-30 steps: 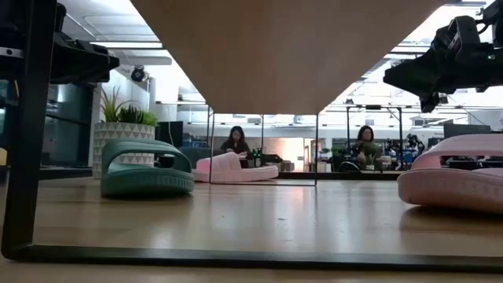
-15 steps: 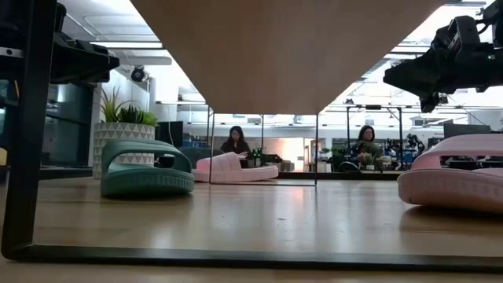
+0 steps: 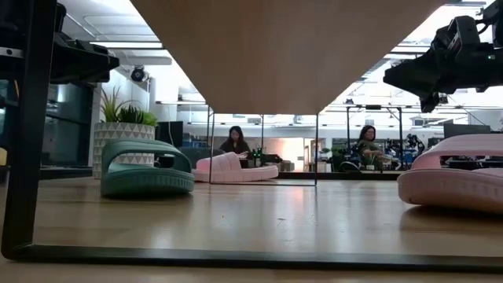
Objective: Pick and place slides into the shelf
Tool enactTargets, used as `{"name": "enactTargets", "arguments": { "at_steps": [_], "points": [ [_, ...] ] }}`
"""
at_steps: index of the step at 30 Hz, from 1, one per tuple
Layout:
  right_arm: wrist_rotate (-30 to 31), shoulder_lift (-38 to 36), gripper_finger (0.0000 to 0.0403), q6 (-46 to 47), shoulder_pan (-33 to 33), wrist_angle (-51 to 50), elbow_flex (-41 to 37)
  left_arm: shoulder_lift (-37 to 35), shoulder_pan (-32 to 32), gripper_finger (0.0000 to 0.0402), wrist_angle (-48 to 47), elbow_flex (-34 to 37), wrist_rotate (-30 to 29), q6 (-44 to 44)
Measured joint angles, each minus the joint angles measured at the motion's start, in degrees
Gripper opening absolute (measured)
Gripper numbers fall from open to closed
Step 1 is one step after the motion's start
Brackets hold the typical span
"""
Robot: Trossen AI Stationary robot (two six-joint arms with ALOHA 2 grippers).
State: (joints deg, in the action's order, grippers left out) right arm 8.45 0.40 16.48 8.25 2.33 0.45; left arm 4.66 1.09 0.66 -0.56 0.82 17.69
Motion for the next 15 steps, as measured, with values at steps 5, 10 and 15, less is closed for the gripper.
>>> {"name": "enactTargets", "arguments": {
  "at_steps": [5, 10, 15],
  "points": [
    [-0.01, 0.00, 0.0071, -0.01, 0.00, -0.01, 0.00, 0.00, 0.00, 0.0085, -0.01, 0.00, -0.02, 0.00],
    [-0.01, 0.00, 0.0071, -0.01, 0.00, 0.00, 0.00, -0.01, 0.01, 0.0085, -0.01, 0.00, -0.02, 0.00],
    [-0.02, 0.00, 0.0071, -0.01, 0.00, 0.00, 0.00, -0.02, 0.02, 0.0085, 0.00, 0.00, 0.00, -0.02]
  ]
}}
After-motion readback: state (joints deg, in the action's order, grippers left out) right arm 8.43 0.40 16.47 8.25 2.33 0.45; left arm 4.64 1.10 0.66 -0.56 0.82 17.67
